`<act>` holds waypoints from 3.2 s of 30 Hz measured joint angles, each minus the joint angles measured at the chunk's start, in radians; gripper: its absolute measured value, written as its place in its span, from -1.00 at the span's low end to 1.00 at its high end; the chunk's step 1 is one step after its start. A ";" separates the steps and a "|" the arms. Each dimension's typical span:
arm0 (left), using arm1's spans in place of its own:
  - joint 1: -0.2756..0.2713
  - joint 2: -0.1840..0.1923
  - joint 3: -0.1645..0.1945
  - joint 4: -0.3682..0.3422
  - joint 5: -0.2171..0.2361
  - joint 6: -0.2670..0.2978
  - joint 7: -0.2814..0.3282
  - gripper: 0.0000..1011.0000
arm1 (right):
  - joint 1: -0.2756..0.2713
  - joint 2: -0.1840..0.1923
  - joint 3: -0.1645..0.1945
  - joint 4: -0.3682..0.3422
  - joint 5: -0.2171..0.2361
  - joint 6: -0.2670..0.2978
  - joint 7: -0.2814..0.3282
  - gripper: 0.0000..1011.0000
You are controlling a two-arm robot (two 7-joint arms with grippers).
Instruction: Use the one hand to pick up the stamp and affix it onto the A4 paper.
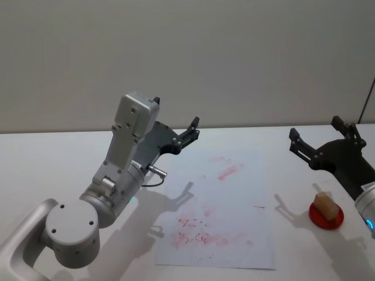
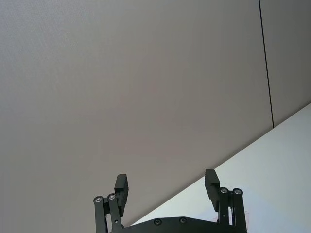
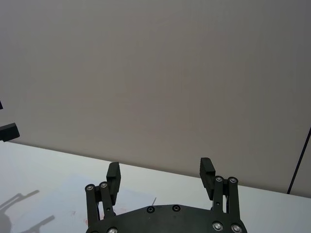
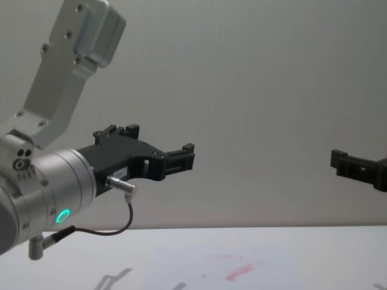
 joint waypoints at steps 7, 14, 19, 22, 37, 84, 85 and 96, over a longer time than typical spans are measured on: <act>0.000 0.000 0.000 0.000 0.000 0.000 0.000 0.98 | 0.000 0.000 0.000 0.000 0.000 -0.001 0.000 0.98; 0.000 0.000 0.000 0.000 0.000 0.000 0.000 0.98 | 0.000 0.000 0.001 0.000 0.000 -0.001 0.000 0.98; 0.000 0.000 0.000 0.000 0.000 0.000 0.000 0.98 | 0.000 0.000 0.001 0.000 0.000 -0.001 0.000 0.98; 0.000 0.000 0.000 0.000 0.000 0.000 0.000 0.98 | 0.000 0.000 0.001 0.000 0.000 -0.001 0.000 0.98; 0.000 0.000 0.000 0.000 0.000 0.000 0.000 0.98 | -0.004 0.004 0.004 -0.001 0.002 -0.001 0.000 0.98; 0.000 0.000 0.000 0.000 0.000 0.000 0.000 0.98 | -0.196 0.153 0.070 -0.074 0.002 0.176 -0.006 0.98; 0.000 0.000 0.000 0.000 0.000 0.000 0.000 0.98 | -0.196 0.153 0.070 -0.074 0.002 0.176 -0.006 0.98; 0.000 0.000 0.000 0.000 0.000 0.000 0.000 0.98 | -0.157 0.125 0.048 -0.028 -0.063 0.213 0.032 0.98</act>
